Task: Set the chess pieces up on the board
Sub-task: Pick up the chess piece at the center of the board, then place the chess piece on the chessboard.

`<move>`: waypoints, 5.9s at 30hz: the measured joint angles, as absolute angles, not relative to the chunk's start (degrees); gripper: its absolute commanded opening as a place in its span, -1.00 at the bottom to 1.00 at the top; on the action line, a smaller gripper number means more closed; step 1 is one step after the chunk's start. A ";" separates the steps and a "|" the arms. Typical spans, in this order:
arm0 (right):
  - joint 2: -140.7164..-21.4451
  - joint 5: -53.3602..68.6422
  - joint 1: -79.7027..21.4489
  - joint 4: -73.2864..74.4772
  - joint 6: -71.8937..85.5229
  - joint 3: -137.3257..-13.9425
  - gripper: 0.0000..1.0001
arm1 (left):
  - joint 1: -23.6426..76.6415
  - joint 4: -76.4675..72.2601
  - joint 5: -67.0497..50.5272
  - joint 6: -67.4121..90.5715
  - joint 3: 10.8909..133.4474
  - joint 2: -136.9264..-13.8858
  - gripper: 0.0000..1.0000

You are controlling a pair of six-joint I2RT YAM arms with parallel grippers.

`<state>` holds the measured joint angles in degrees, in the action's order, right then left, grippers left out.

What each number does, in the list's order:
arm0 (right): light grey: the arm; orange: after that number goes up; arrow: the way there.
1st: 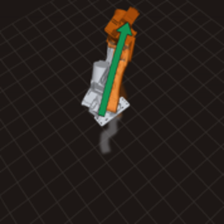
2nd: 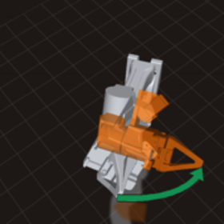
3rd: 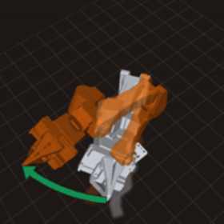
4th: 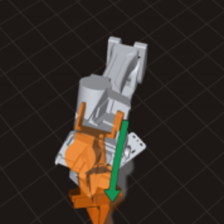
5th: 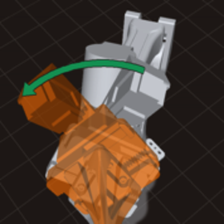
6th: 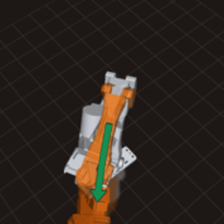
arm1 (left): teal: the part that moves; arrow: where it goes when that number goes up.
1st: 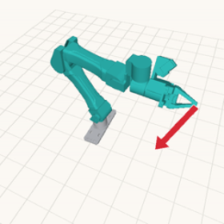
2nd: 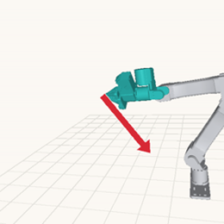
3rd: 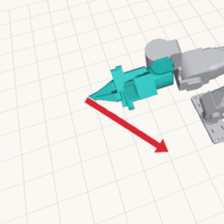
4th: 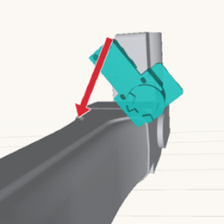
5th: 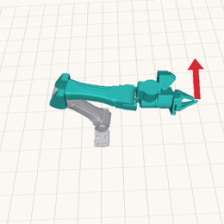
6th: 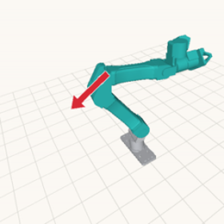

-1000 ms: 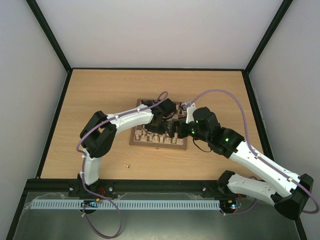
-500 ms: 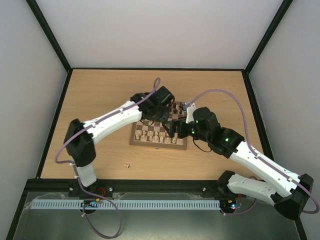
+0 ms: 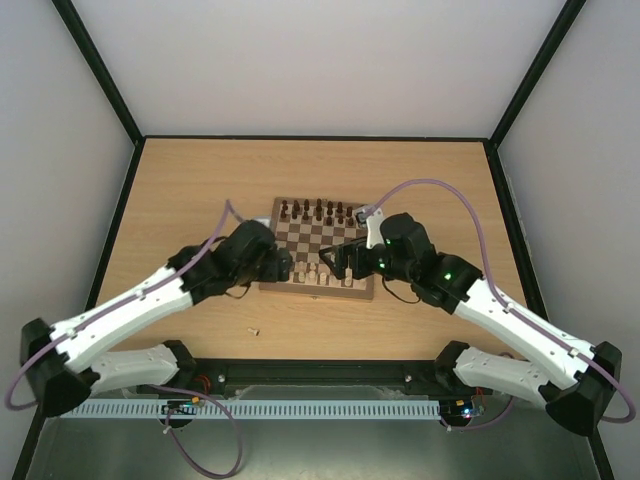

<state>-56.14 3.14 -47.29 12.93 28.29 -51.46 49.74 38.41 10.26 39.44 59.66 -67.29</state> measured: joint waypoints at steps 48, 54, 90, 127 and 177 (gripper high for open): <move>-127.44 0.56 -74.63 37.28 15.68 -99.92 -0.33 | 54.46 41.67 1.76 43.03 58.24 -17.17 0.98; -128.55 0.23 -75.44 38.17 15.18 -100.99 -0.37 | 54.33 42.26 1.74 43.05 58.24 -17.15 0.97; -121.62 -0.58 -73.67 34.68 17.89 -93.25 -0.97 | 54.30 44.62 2.44 43.57 58.96 -17.19 0.98; -36.49 -4.73 -49.56 -8.29 53.95 -37.65 -0.92 | 53.67 -36.07 -13.17 62.72 18.76 -39.03 0.66; -47.16 9.02 -49.50 -35.11 66.76 -27.57 -0.96 | 53.32 -58.00 -15.57 71.59 22.79 -62.59 -0.43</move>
